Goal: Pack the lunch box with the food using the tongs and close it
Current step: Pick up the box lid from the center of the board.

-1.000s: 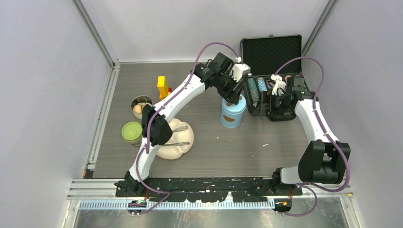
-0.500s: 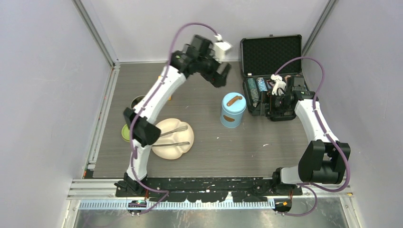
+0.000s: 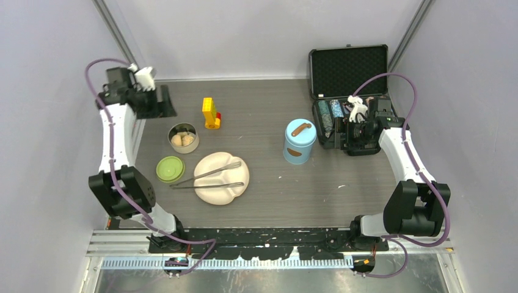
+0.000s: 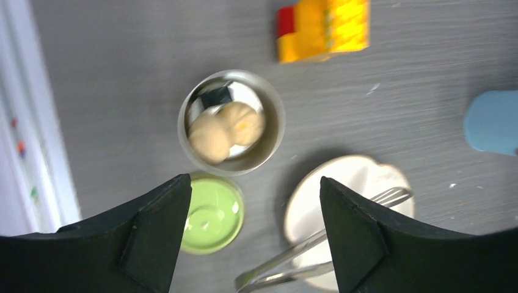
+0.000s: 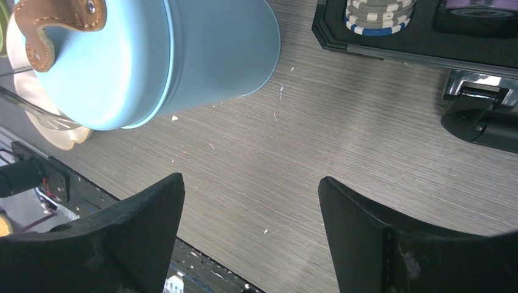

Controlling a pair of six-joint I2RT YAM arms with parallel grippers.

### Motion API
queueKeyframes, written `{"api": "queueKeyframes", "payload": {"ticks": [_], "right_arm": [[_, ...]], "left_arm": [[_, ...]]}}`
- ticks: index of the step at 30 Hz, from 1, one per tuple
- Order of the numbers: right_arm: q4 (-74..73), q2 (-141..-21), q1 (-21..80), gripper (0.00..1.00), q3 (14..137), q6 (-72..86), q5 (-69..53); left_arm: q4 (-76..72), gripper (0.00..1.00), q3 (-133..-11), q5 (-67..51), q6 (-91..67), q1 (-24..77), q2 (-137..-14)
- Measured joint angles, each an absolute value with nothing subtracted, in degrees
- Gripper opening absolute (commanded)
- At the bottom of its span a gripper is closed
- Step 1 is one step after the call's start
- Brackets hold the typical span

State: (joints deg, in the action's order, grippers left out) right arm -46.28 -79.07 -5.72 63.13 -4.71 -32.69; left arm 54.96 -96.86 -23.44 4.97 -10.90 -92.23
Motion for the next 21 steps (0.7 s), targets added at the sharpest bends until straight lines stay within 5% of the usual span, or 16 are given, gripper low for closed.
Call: {"api": "queueKeyframes", "payload": {"ticks": [7,21], "right_arm": [[-46.28,-79.07,-5.72,0.85,63.13,-4.82,-33.23],[-46.33,-79.07,-5.72,0.85,63.11,-5.69,-34.11]], "left_arm": [[54.41,0.69,-84.44,-23.99,10.90,-23.77,-88.86],[44.88,0.50,-68.14,-17.96,24.53,-25.26,-92.40]]}}
